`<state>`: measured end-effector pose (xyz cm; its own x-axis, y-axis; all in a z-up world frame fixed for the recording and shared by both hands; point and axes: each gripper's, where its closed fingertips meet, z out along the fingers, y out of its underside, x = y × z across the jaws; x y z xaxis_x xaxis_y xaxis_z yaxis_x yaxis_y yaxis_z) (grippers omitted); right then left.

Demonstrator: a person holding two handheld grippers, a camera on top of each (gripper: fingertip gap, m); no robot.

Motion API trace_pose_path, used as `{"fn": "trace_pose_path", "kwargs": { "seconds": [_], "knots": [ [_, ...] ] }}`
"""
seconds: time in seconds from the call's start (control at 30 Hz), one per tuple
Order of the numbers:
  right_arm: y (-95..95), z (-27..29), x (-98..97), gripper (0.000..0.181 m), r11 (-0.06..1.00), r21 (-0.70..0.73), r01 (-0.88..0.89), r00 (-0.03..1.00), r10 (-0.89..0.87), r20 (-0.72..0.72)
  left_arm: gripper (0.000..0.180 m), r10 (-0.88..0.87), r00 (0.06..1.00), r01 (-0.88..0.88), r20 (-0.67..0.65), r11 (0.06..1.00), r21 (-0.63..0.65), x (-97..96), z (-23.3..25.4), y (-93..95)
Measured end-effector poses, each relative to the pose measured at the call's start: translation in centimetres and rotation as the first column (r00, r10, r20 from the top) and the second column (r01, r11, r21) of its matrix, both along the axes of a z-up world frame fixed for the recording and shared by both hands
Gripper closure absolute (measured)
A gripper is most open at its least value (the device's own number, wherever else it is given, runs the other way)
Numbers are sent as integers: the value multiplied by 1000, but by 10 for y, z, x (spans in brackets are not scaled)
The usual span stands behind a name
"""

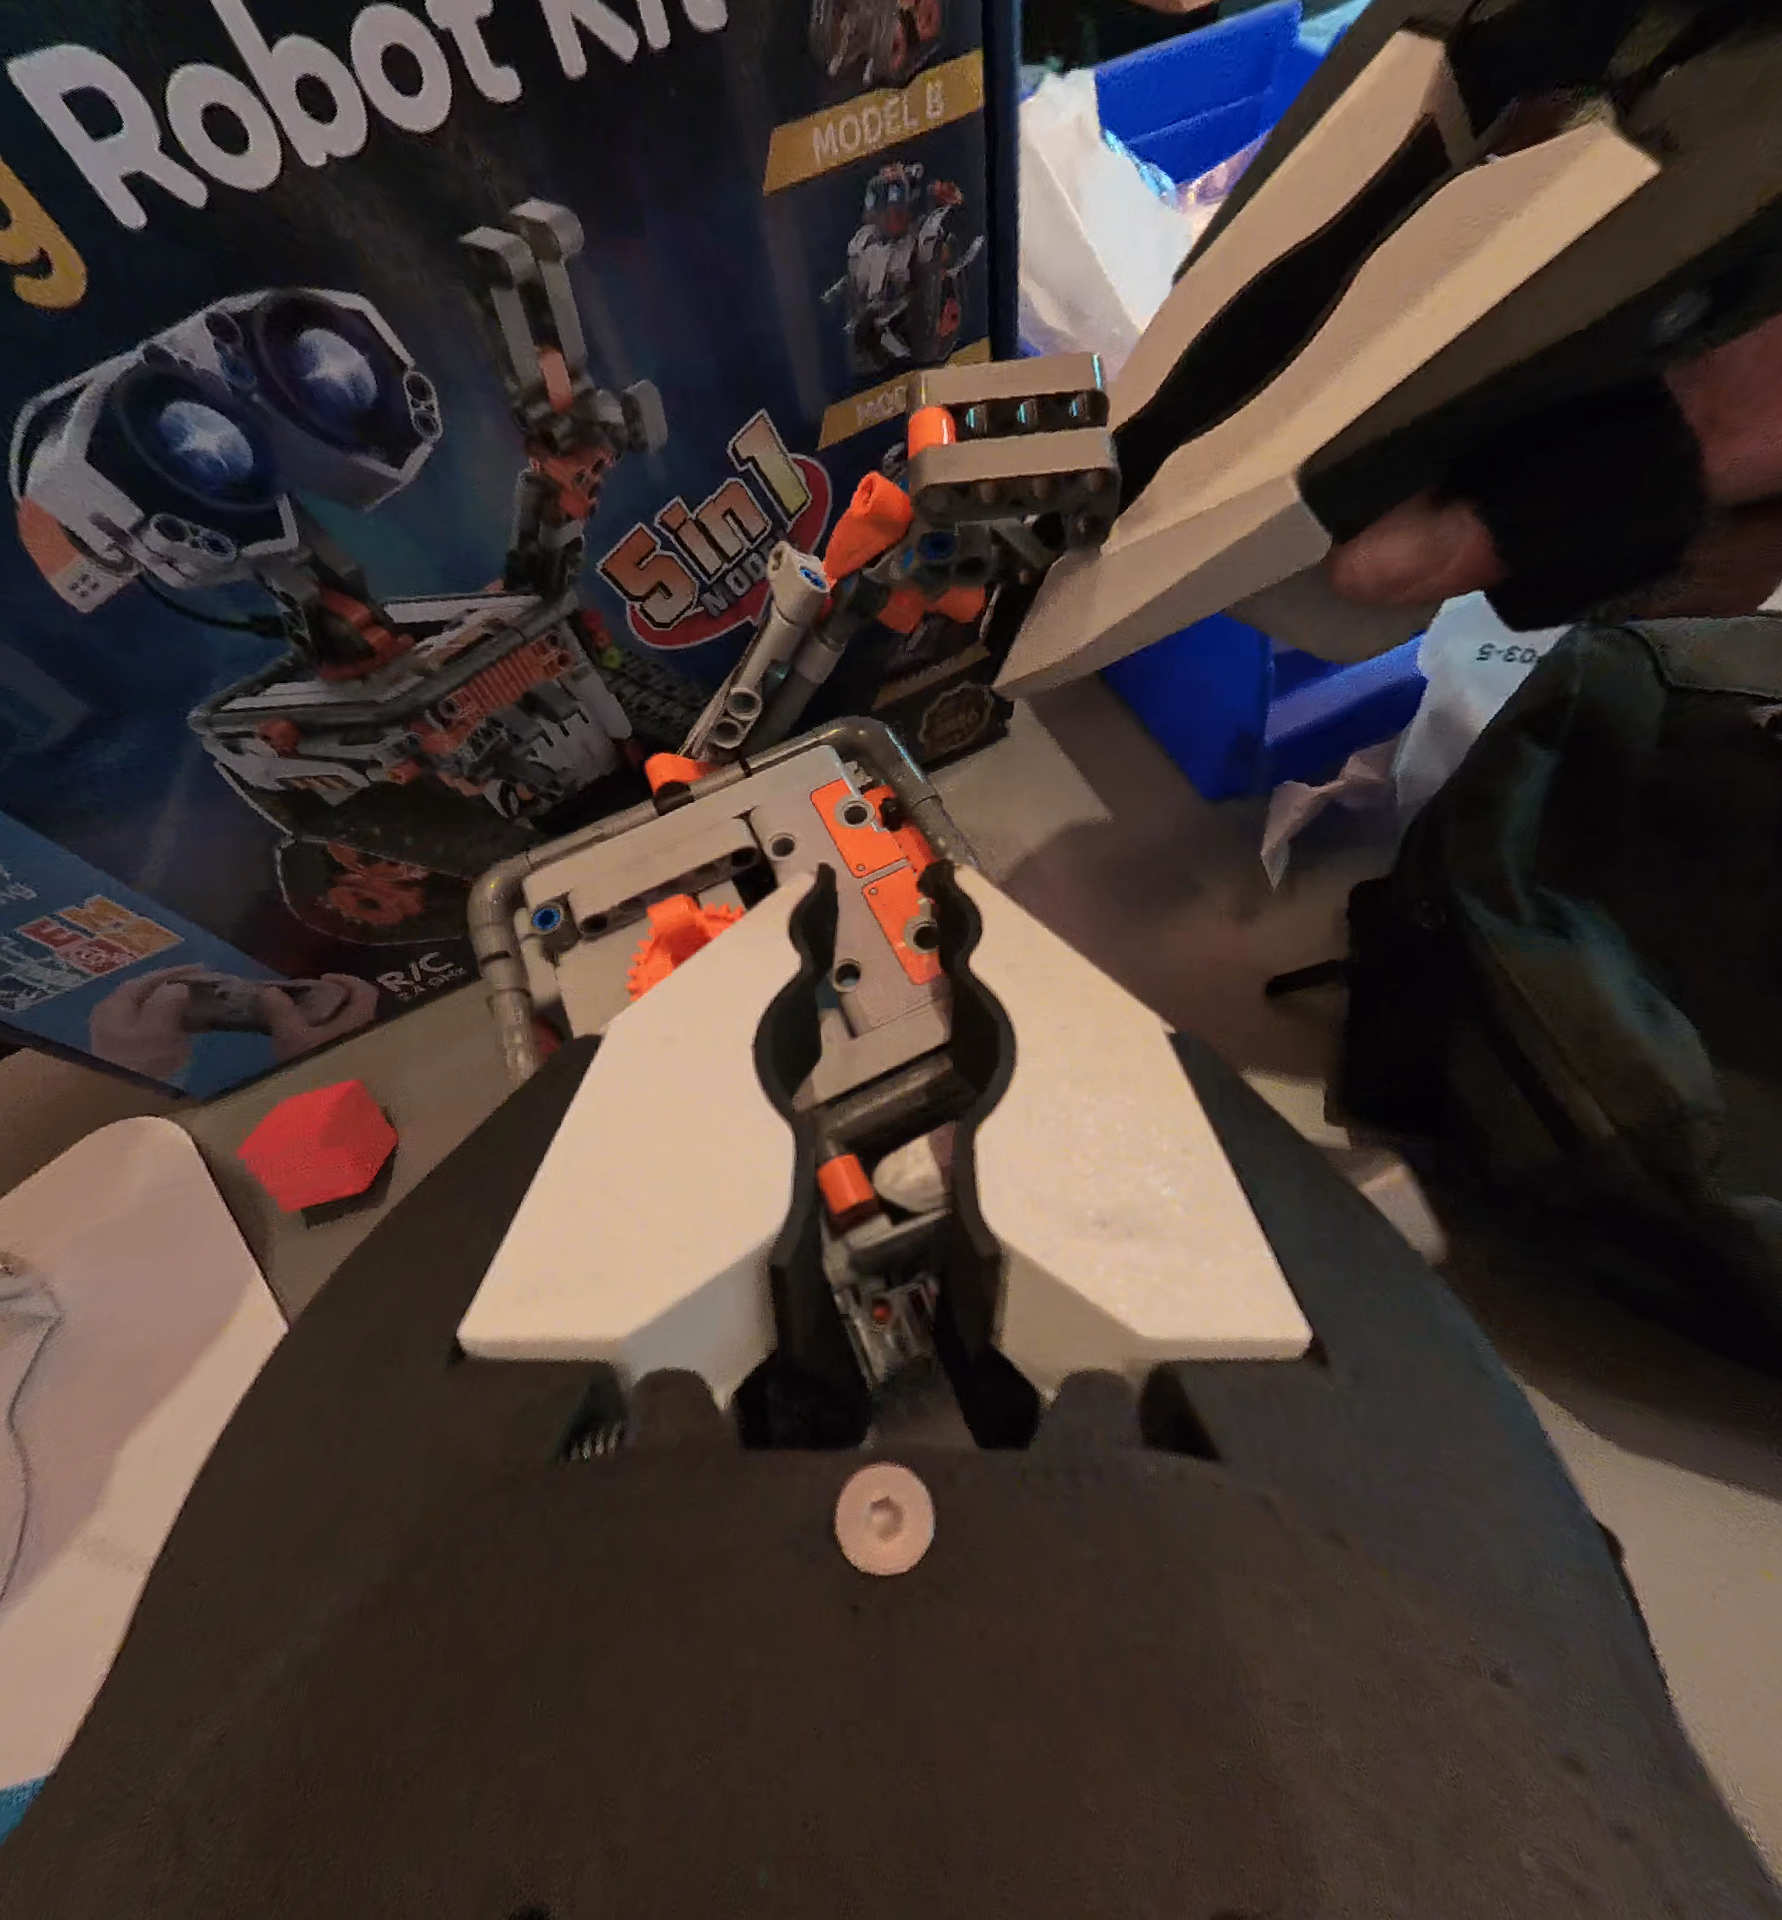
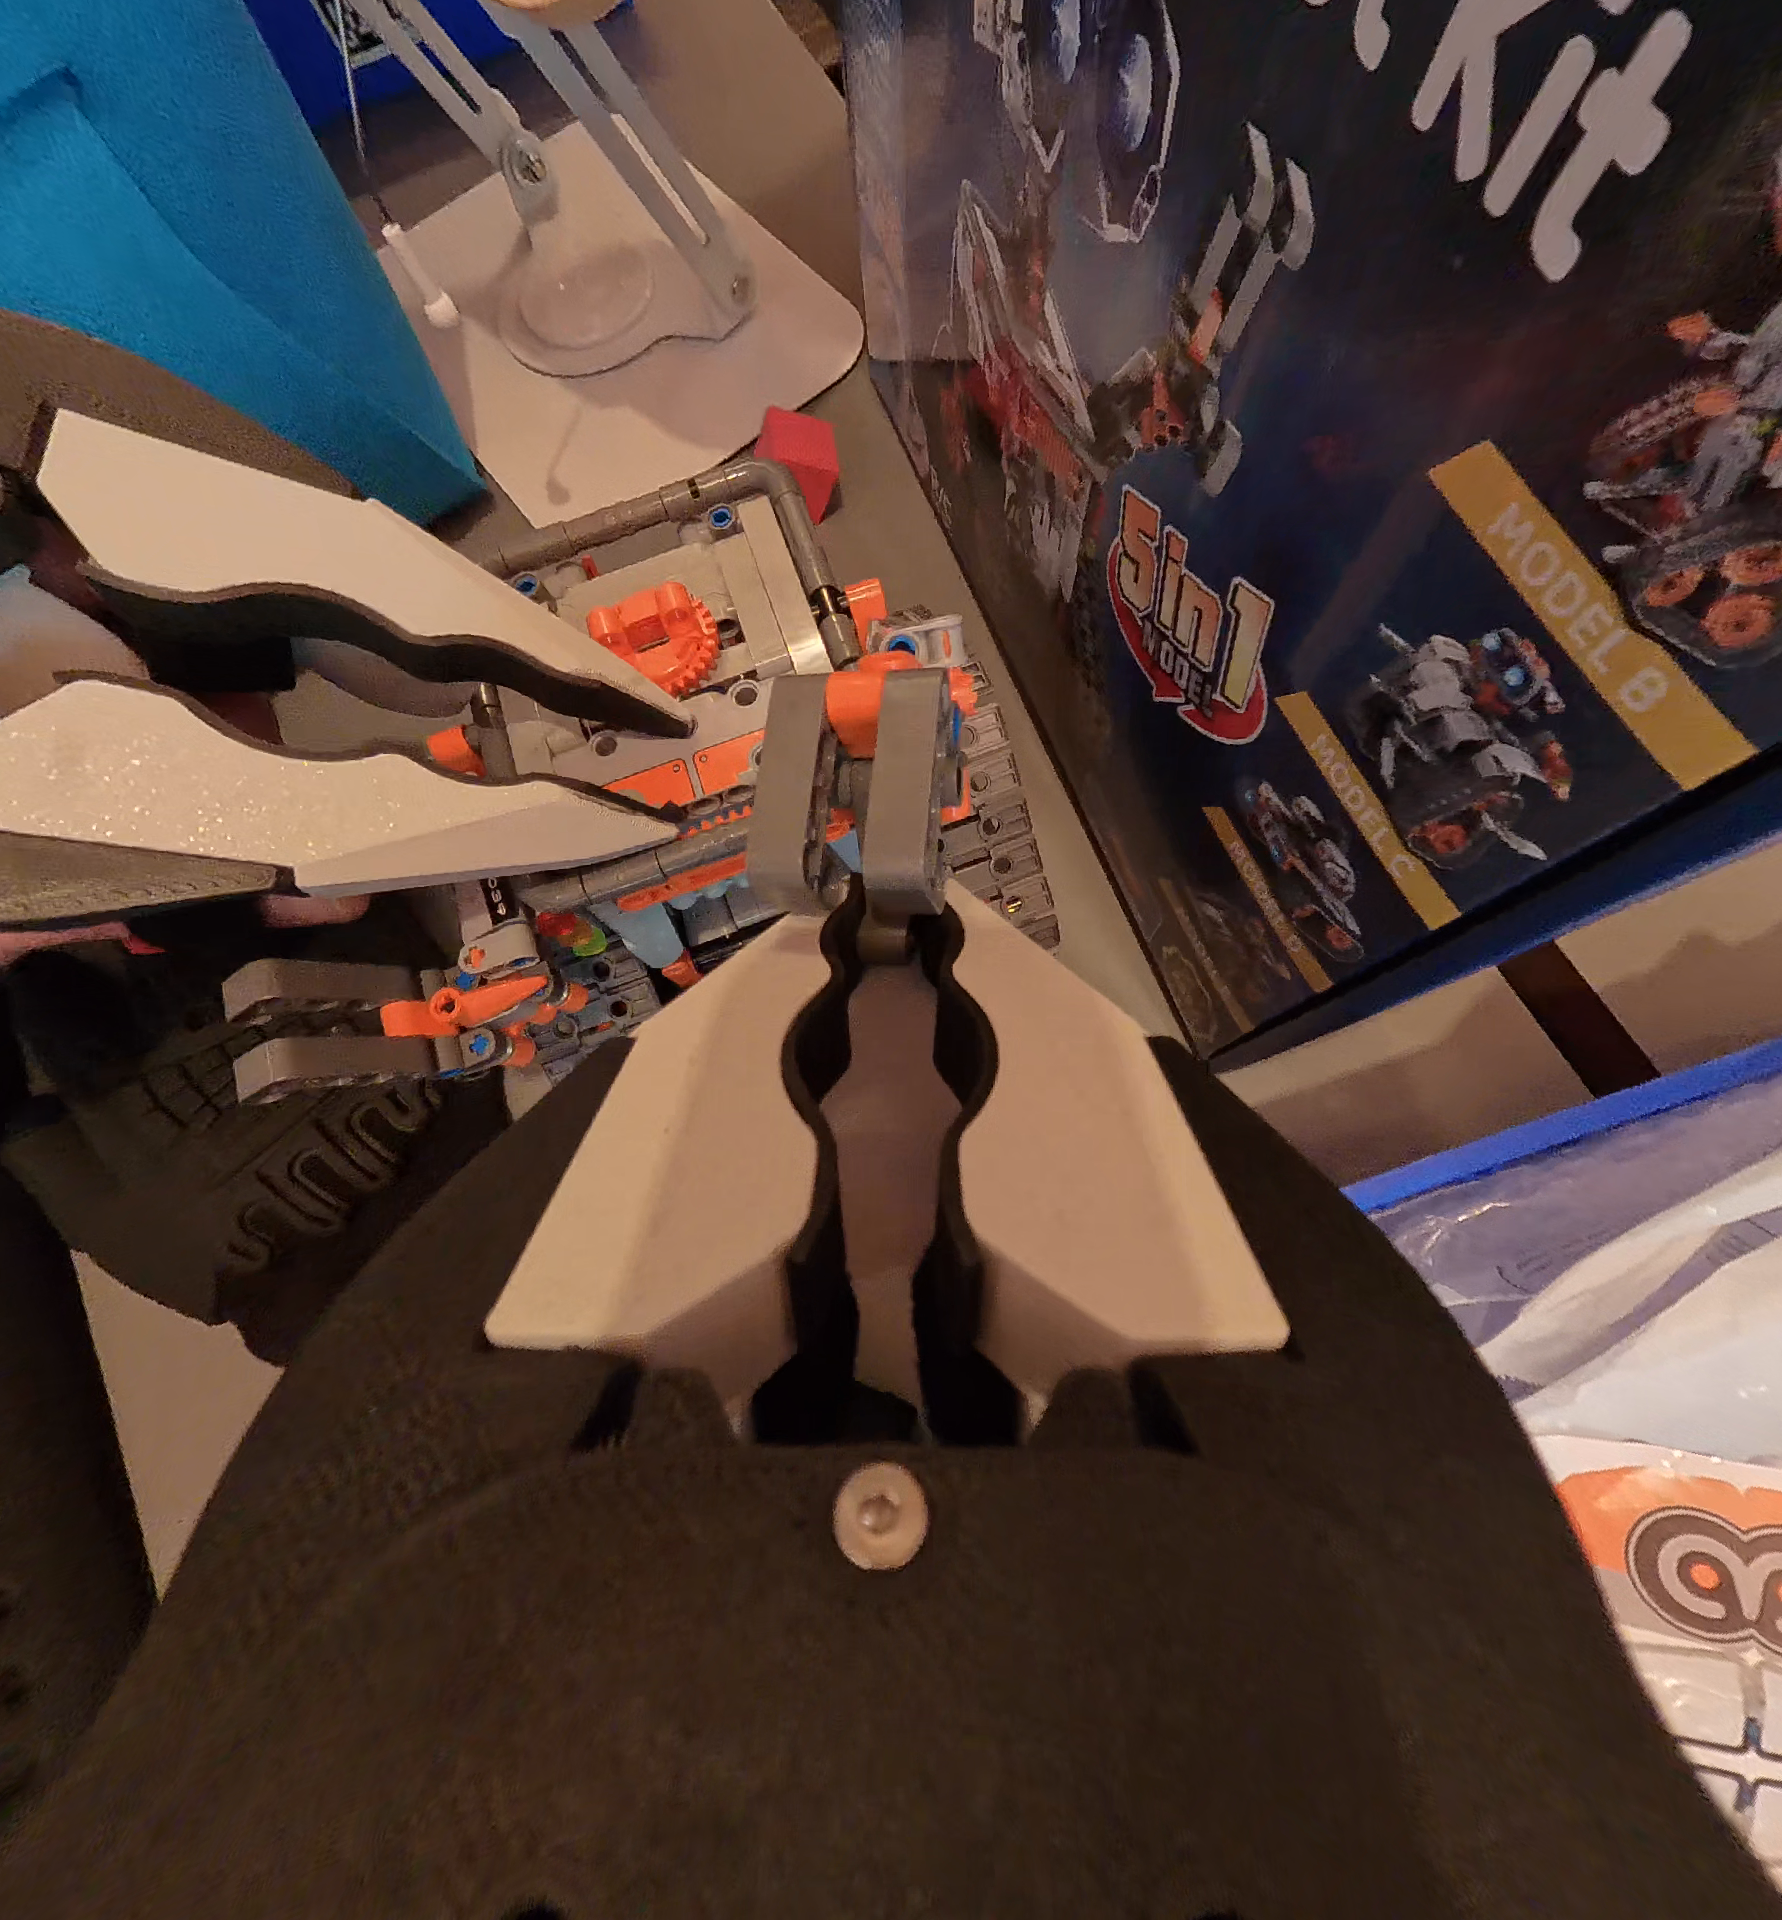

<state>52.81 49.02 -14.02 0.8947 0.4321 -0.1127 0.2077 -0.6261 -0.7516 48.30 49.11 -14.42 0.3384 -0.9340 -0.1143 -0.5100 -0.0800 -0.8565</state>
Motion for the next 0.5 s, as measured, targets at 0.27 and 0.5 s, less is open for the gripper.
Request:
{"fn": "trace_pose_path", "kwargs": {
  "seconds": [0.27,0.5],
  "knots": [
    [0,-14,0,174,999,-31,10,1000,-10,19,167,-8,999,7,51,1000,4,-1,0,0],
    [2,-12,2,174,1000,-7,24,998,-24,60,171,-15,998,14,58,1000,21,-1,0,-1]
  ]
}}
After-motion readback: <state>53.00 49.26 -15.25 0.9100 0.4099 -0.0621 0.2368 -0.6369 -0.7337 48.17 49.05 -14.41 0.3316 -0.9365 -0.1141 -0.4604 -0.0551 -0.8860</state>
